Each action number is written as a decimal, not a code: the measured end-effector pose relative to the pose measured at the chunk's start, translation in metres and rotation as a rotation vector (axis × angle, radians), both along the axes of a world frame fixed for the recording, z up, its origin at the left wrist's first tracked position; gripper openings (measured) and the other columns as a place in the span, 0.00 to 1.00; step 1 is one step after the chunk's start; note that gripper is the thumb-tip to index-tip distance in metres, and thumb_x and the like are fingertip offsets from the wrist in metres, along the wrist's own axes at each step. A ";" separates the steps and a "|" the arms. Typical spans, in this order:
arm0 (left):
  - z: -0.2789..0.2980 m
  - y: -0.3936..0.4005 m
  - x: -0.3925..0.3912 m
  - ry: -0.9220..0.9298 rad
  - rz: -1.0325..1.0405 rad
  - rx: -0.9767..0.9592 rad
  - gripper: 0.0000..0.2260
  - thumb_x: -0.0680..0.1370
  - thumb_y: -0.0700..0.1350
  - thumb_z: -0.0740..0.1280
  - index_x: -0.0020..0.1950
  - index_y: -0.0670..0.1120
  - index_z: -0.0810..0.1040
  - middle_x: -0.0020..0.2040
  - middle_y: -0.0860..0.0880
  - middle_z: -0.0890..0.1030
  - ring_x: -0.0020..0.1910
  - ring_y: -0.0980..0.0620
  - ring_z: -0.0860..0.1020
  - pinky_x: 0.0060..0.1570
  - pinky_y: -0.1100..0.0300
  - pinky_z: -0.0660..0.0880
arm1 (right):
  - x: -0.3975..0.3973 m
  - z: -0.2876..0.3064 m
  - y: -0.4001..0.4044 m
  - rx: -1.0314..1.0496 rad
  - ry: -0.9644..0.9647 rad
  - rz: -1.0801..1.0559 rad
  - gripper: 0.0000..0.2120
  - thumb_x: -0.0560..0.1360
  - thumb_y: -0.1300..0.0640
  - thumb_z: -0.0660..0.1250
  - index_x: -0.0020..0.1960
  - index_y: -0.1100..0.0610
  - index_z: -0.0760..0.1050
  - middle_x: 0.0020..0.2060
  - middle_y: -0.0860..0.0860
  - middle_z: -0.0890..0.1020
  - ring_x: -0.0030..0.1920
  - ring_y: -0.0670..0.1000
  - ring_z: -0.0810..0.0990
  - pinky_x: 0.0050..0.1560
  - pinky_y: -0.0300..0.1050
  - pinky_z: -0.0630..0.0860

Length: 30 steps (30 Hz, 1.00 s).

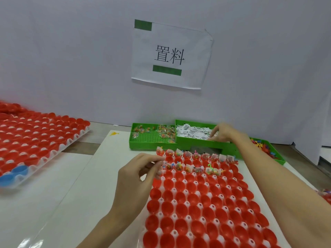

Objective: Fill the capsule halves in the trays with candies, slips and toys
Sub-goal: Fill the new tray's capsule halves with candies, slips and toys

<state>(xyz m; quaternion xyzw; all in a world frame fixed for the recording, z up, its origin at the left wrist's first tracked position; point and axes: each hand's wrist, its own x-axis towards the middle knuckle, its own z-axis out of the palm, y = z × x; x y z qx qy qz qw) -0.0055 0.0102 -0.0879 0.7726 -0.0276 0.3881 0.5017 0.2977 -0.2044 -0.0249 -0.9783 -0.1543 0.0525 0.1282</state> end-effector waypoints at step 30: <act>0.013 -0.006 -0.005 0.331 -0.247 -0.426 0.12 0.75 0.40 0.77 0.55 0.54 0.87 0.51 0.49 0.87 0.48 0.48 0.87 0.53 0.58 0.82 | -0.144 0.008 -0.012 0.859 -0.026 0.148 0.04 0.78 0.58 0.72 0.52 0.52 0.84 0.38 0.50 0.87 0.38 0.48 0.85 0.43 0.38 0.81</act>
